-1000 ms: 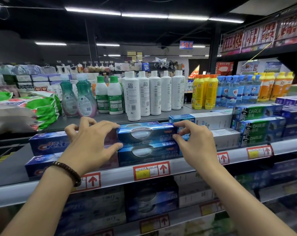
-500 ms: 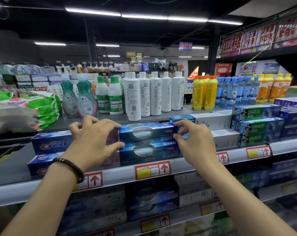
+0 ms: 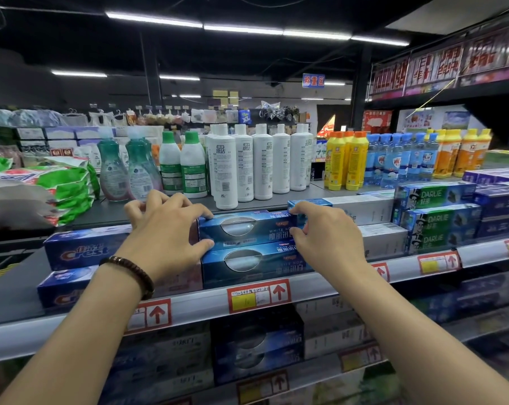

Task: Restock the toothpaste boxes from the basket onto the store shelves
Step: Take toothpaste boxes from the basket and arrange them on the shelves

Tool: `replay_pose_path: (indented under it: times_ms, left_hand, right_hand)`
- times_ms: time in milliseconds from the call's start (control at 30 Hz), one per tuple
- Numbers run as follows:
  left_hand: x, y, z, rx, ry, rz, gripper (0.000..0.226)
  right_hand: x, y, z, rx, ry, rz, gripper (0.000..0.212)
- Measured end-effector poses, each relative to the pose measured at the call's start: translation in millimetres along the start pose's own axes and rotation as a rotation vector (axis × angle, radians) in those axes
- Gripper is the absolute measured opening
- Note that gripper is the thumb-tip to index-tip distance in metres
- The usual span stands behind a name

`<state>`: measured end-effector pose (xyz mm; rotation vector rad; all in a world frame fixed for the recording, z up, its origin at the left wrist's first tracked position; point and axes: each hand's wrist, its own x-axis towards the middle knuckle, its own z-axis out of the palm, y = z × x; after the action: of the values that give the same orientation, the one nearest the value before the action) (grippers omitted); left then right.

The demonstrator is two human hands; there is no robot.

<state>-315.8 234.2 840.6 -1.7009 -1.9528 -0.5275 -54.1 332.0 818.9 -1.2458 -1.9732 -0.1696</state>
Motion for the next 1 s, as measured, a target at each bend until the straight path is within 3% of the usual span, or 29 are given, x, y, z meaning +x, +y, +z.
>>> replay_pose_path:
  times_ms: [200,433,1000]
  left_hand:
    - [9.1,4.6,2.0,0.018,-0.016,-0.026,0.041]
    - [15.3,8.3,2.6,-0.008,-0.046,-0.027,0.036]
    - [24.4,9.0,11.0,0.066,-0.054,-0.064,0.051]
  right_hand:
    - [7.1,-17.2,-4.6,-0.208,-0.054,-0.001,0.024]
    - [8.6,-20.8,-0.3,-0.278,-0.068,-0.042,0.023]
    - [26.7,-25.5,16.9,-0.367,-0.100,-0.066,0.017]
